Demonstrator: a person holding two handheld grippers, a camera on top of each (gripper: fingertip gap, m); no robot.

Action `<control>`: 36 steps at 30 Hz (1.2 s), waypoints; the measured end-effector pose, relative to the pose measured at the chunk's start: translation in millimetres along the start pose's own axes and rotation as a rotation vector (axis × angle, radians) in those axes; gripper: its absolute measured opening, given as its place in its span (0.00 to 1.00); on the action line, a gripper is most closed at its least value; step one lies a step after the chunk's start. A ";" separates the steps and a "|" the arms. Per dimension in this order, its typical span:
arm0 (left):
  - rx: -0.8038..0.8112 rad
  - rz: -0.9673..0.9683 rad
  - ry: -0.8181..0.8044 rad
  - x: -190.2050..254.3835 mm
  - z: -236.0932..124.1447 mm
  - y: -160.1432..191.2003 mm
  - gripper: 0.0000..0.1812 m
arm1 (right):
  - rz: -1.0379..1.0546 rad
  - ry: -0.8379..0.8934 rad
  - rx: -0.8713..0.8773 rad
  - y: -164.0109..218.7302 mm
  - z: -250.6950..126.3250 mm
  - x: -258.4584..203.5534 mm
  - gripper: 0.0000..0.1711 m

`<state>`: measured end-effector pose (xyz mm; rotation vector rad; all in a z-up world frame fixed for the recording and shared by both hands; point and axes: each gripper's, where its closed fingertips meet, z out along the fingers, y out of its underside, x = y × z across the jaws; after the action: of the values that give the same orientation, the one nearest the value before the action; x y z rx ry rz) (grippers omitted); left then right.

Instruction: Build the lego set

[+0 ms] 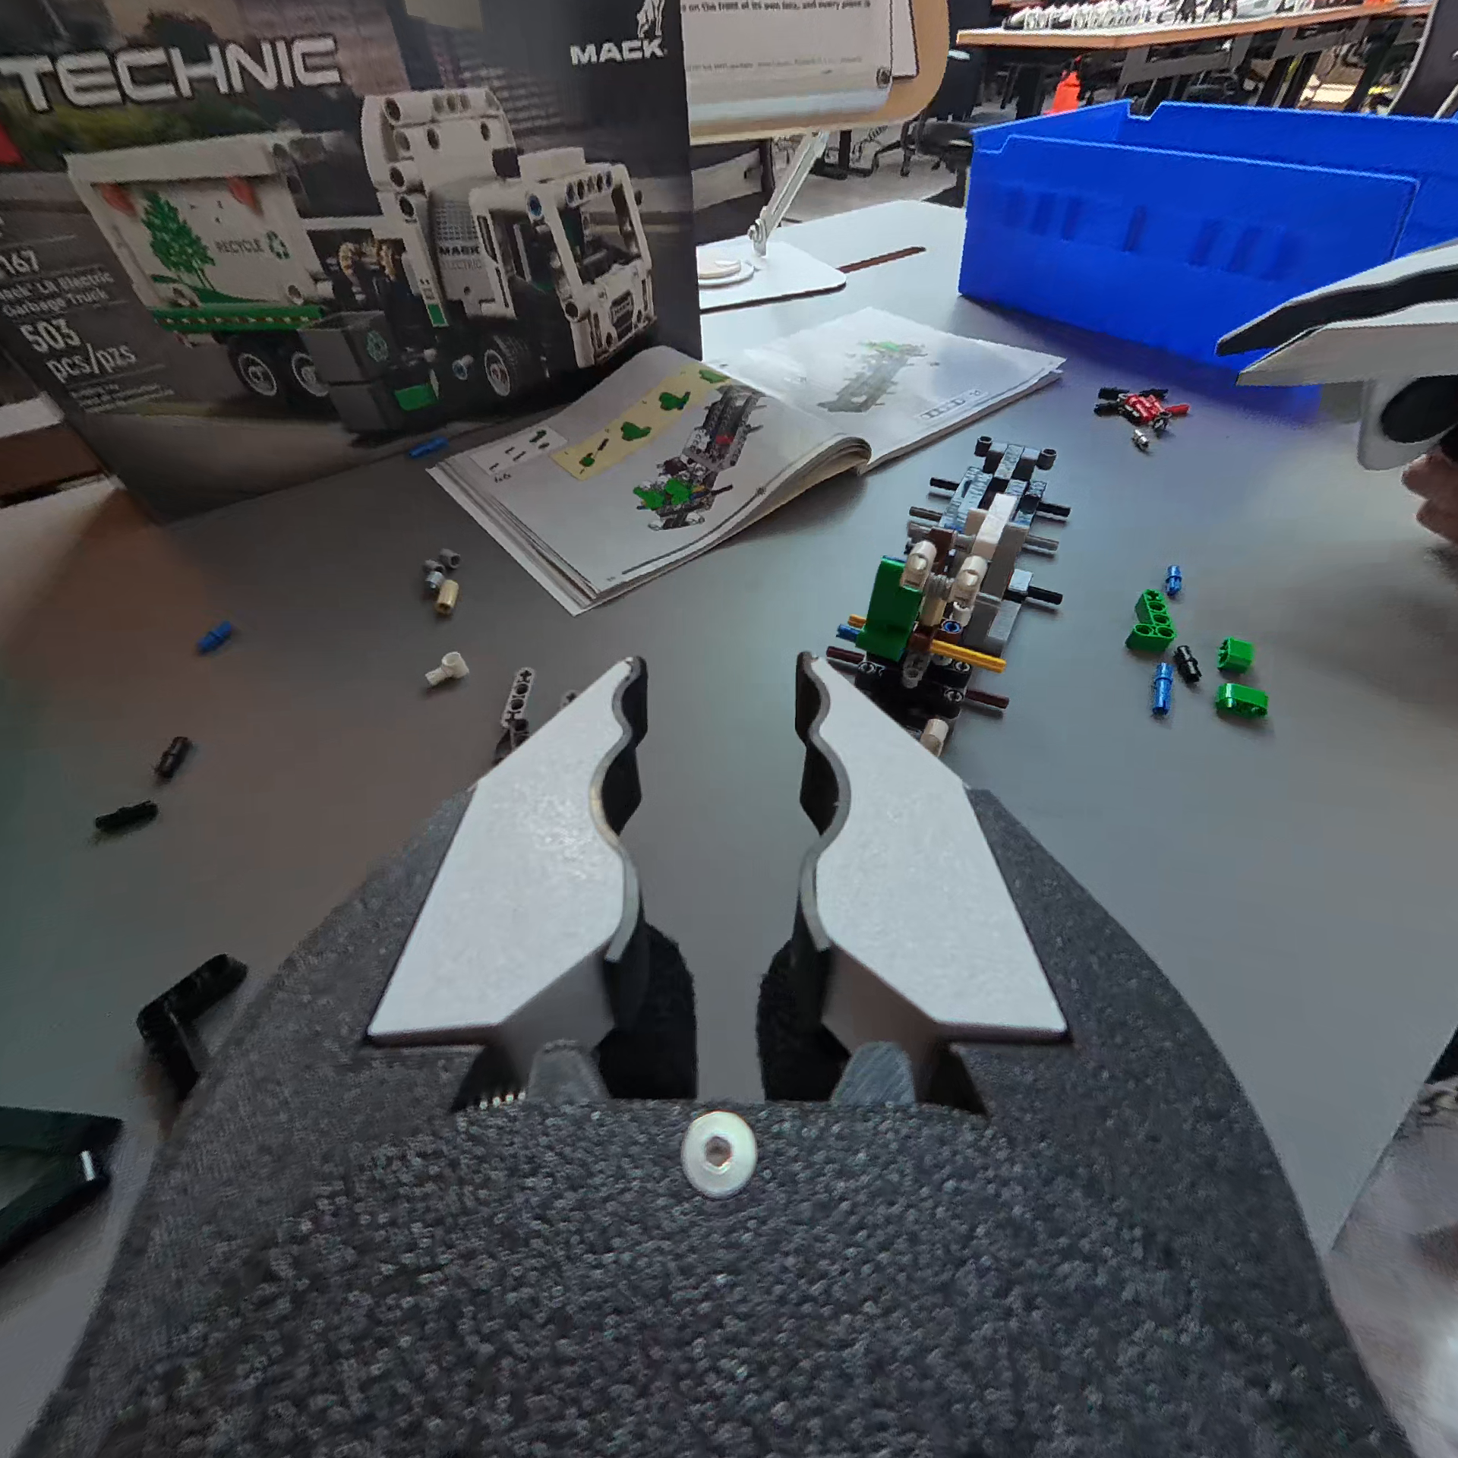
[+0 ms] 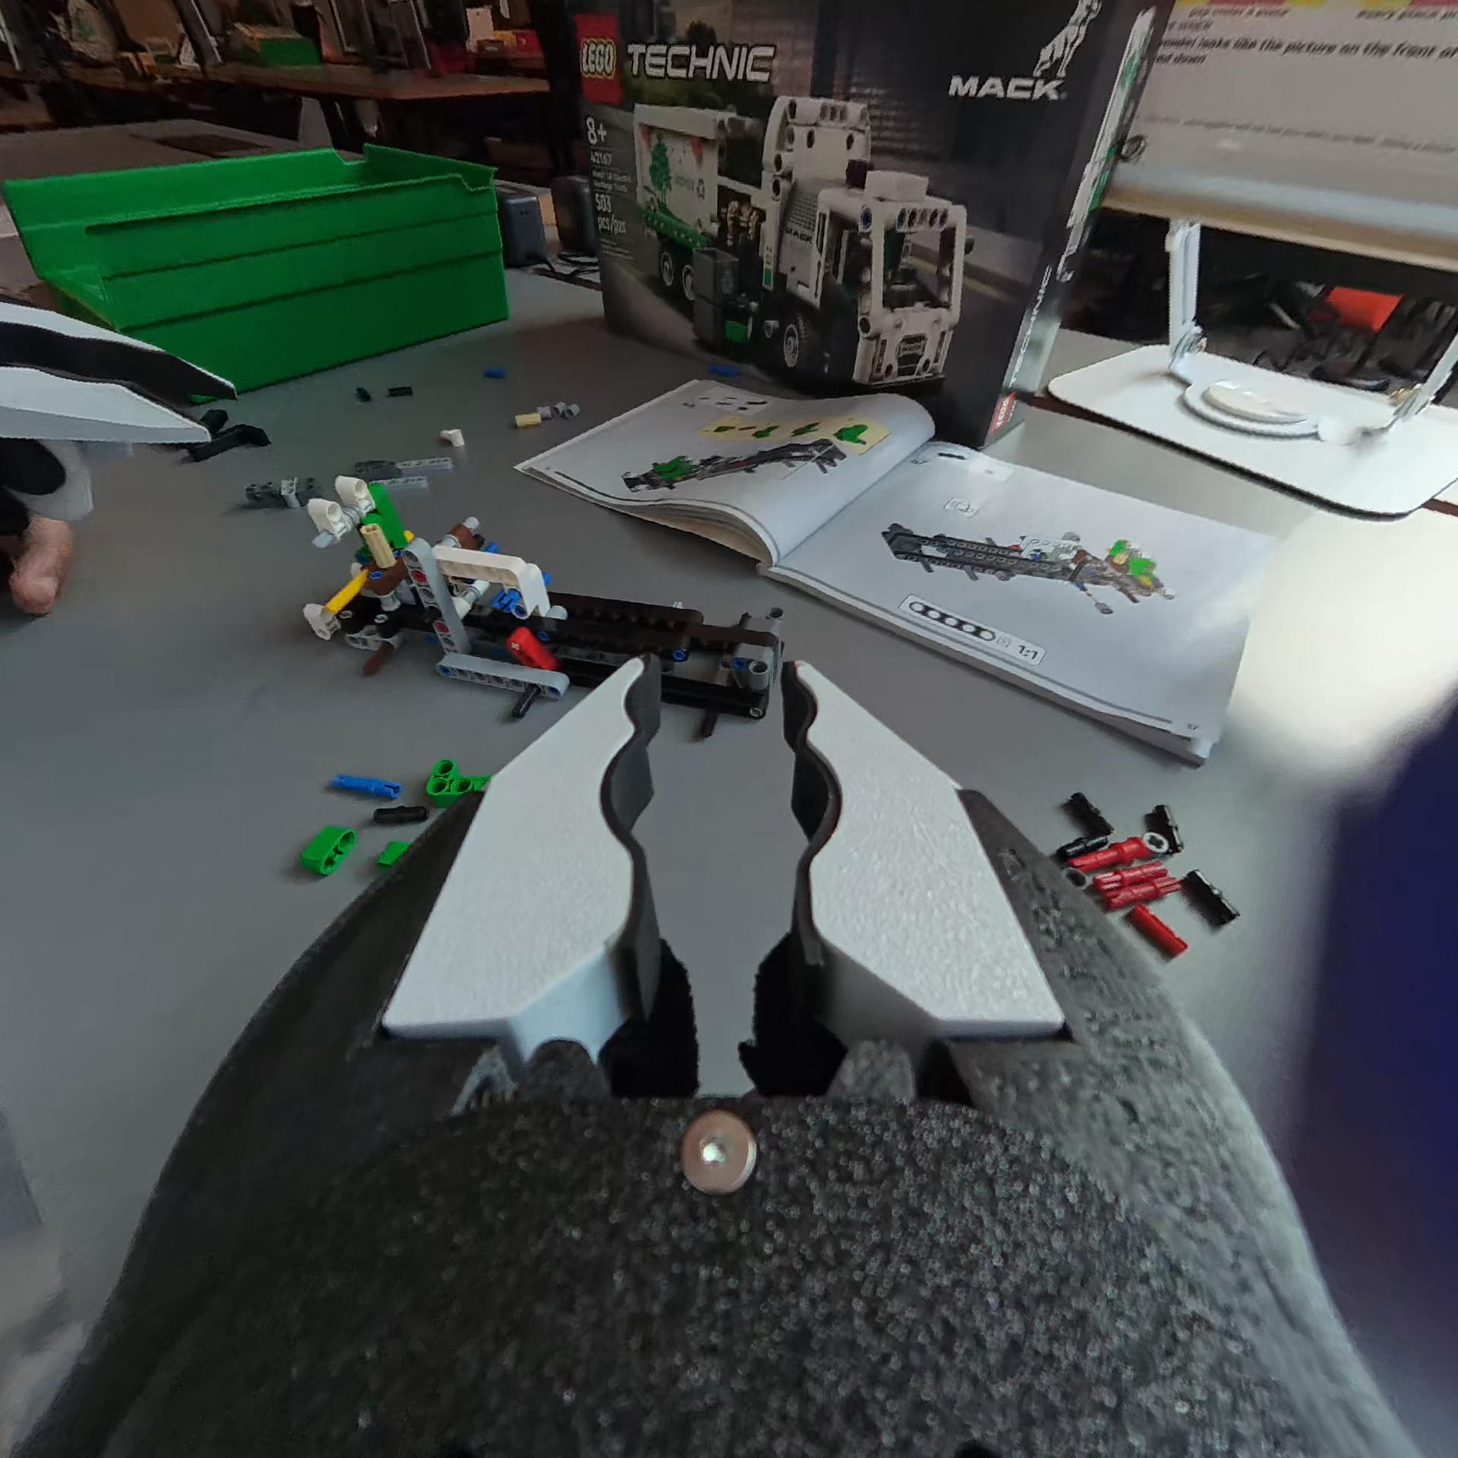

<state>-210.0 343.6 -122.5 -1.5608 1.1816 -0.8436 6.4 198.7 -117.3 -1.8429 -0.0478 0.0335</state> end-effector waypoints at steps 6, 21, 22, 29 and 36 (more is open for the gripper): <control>-0.127 -0.189 0.167 3.7 12.3 16.0 0.20 | 0.148 -0.128 -0.036 0.7 12.0 -8.4 0.19; -0.003 -0.172 0.083 -9.2 4.9 0.5 0.10 | 0.125 -0.022 0.172 -25.4 10.3 27.5 0.15; -0.005 -0.169 0.081 -9.2 5.1 0.8 0.10 | 0.130 -0.021 0.185 -26.8 8.5 28.0 0.14; -0.005 -0.118 0.058 -6.3 5.1 0.6 0.10 | 0.148 -0.024 0.211 -29.1 4.6 29.6 0.14; -0.029 -0.013 0.113 34.4 15.2 -0.8 0.12 | 0.112 -0.043 0.173 -25.6 9.4 22.9 0.15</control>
<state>-185.9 315.1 -127.0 -1.5632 1.2703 -0.9368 28.4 215.8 -95.2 -1.6704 0.0281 0.1512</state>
